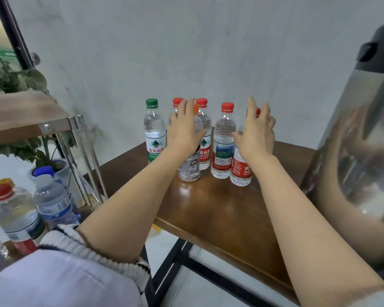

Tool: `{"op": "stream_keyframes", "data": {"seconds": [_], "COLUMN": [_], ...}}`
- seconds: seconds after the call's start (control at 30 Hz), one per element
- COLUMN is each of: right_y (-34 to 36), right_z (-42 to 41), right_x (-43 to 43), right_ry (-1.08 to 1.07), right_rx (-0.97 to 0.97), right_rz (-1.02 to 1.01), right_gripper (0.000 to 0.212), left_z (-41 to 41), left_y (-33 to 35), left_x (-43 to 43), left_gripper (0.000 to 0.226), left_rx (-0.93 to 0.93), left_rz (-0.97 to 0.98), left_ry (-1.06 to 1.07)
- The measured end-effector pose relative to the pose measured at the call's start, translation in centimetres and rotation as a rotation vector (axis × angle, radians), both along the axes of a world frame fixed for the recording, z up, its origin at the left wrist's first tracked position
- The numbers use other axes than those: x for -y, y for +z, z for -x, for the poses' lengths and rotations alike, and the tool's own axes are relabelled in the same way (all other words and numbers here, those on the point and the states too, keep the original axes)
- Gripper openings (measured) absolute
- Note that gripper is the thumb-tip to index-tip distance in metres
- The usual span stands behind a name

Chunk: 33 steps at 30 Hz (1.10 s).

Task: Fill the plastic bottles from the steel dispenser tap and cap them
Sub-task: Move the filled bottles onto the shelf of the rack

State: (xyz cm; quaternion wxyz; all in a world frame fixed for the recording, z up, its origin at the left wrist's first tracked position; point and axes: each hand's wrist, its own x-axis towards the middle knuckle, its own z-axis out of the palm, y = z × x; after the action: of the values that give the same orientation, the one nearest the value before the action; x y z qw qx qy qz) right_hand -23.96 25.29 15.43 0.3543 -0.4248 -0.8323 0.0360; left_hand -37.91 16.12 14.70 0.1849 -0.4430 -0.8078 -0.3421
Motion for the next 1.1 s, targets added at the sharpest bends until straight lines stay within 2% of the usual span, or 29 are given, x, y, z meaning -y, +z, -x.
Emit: {"op": "stream_keyframes", "data": {"seconds": [0.2, 0.33, 0.47, 0.57, 0.7, 0.93, 1.1], "right_y": [-0.9, -1.4, -1.6, -2.0, -2.7, -3.8, -4.7], "right_z": [0.5, 0.6, 0.7, 0.7, 0.4, -0.2, -0.5], "right_x": [-0.8, -1.1, -0.9, -0.5, 0.3, 1.4, 2.5], "right_ry": [-0.005, 0.001, 0.037, 0.073, 0.098, 0.136, 0.184], "right_rx": [-0.01, 0.0, -0.096, -0.17, -0.164, -0.186, -0.215], "right_rz": [0.049, 0.069, 0.095, 0.058, -0.022, -0.044, -0.079], "right_gripper": [0.097, 0.093, 0.085, 0.078, 0.074, 0.074, 0.075], "left_z": [0.4, 0.5, 0.4, -0.1, -0.8, -2.4, -3.6], "left_y": [-1.0, -0.9, -1.2, -1.7, -2.4, -3.1, -3.7], "left_x": [-0.7, -1.0, -1.4, -1.3, -0.6, 1.0, 1.7], "left_gripper": [0.083, 0.08, 0.079, 0.076, 0.081, 0.082, 0.083], "left_rx": [0.017, 0.075, 0.154, 0.188, 0.169, 0.114, 0.171], "left_rz": [-0.051, -0.074, -0.15, -0.227, -0.263, -0.312, -0.329], "left_ry": [0.017, 0.026, -0.004, -0.042, -0.059, -0.018, -0.071]}}
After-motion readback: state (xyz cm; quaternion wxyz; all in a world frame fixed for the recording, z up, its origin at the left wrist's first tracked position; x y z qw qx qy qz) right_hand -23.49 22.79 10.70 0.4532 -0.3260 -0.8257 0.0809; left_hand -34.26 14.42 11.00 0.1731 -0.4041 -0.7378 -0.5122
